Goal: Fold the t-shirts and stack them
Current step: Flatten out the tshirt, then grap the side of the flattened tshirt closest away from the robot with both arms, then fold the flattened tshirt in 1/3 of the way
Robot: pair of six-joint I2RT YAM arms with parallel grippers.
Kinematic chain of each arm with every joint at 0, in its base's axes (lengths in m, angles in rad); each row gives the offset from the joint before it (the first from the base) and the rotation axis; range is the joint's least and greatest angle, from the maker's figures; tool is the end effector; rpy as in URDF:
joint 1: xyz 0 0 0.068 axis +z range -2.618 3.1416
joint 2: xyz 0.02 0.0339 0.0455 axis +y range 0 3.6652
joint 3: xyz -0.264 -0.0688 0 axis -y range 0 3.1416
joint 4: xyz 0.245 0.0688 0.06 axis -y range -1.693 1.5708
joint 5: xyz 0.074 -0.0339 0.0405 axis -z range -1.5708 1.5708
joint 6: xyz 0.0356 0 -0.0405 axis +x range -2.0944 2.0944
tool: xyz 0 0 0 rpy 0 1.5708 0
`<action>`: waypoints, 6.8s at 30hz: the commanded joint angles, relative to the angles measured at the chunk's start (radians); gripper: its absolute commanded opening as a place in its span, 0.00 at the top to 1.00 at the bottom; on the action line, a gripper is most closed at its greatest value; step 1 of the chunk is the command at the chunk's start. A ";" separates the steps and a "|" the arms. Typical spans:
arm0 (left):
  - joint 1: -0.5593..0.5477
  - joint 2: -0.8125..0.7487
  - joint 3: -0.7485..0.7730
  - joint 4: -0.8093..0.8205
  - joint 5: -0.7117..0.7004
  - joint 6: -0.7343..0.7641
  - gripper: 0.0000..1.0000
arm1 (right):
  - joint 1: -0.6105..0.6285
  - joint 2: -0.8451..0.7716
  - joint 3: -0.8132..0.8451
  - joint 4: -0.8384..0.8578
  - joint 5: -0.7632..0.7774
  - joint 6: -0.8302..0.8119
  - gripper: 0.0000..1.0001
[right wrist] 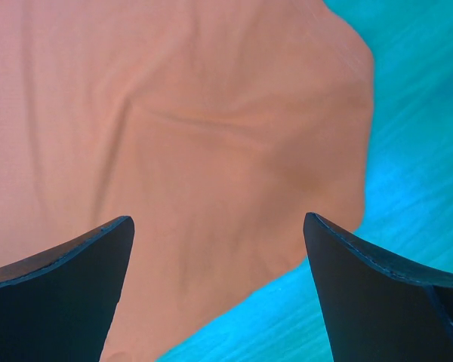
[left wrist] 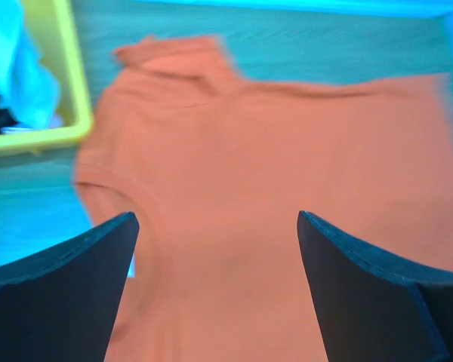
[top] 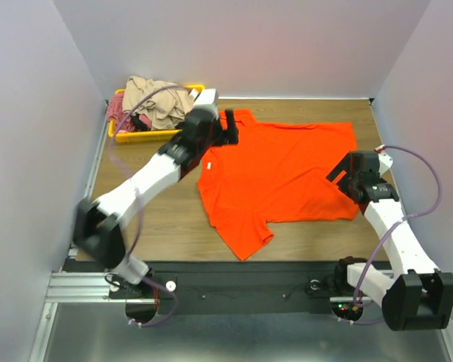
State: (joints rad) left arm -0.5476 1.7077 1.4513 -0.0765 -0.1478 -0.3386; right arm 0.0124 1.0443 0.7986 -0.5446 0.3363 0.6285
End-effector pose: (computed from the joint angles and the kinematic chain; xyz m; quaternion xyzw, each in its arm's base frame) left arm 0.3540 -0.2097 0.3352 0.0421 0.8123 -0.1937 0.5485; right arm 0.2154 -0.0091 0.2639 0.3371 0.8495 -0.0288 0.4047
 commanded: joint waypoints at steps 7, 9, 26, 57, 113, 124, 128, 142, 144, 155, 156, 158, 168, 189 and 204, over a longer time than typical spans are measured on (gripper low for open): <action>-0.417 -0.583 -0.780 0.147 -0.093 -0.339 0.01 | -0.008 -0.154 -0.137 -0.054 0.079 0.120 0.00; -0.553 -0.625 -0.822 0.093 -0.111 -0.396 0.01 | -0.008 -0.162 -0.151 -0.061 0.095 0.129 0.00; -0.871 -0.298 -0.757 -0.060 -0.177 -0.632 0.17 | -0.008 -0.176 -0.203 -0.074 0.168 0.226 0.00; -0.718 -0.121 -0.640 -0.229 -0.157 -0.542 1.00 | -0.078 -0.159 -0.228 -0.083 0.228 0.298 0.00; -0.485 -0.350 -0.629 -0.137 0.047 -0.338 1.00 | -0.146 0.013 -0.331 0.187 -0.045 0.234 0.91; -0.370 -0.330 -0.531 -0.085 0.056 -0.275 1.00 | -0.146 0.046 -0.253 0.184 -0.071 0.155 1.00; -0.324 -0.316 -0.493 -0.046 0.062 -0.257 1.00 | -0.146 0.057 -0.225 0.184 -0.069 0.140 1.00; -0.152 -0.129 -0.272 -0.003 0.083 -0.252 1.00 | -0.146 0.229 -0.056 0.184 -0.003 0.099 1.00; -0.129 -0.100 -0.237 0.001 0.085 -0.247 1.00 | -0.146 0.252 -0.036 0.184 0.004 0.099 1.00; -0.046 0.079 -0.054 0.021 0.123 -0.131 1.00 | -0.146 0.433 0.106 0.189 0.049 0.086 1.00; -0.040 0.107 -0.027 0.026 0.132 -0.102 1.00 | -0.146 0.450 0.122 0.190 0.050 0.080 1.00; -0.020 0.136 0.006 0.034 0.178 -0.071 1.00 | -0.146 0.468 0.137 0.202 0.058 0.063 1.00; 0.044 0.358 0.272 -0.020 0.323 0.156 1.00 | -0.146 0.543 0.169 0.253 0.043 0.013 0.99; 0.072 0.161 0.022 0.012 0.264 0.026 0.01 | -0.146 0.590 0.245 0.259 0.043 -0.052 0.12; 0.071 0.036 -0.427 0.156 0.156 -0.117 0.51 | -0.146 0.606 0.126 0.267 -0.163 -0.085 0.00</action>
State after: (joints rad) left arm -0.4801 1.7584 1.0611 0.0288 0.0643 -0.4179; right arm -0.1322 1.6112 0.9325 -0.3042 0.2340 0.5560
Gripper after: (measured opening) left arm 0.599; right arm 0.996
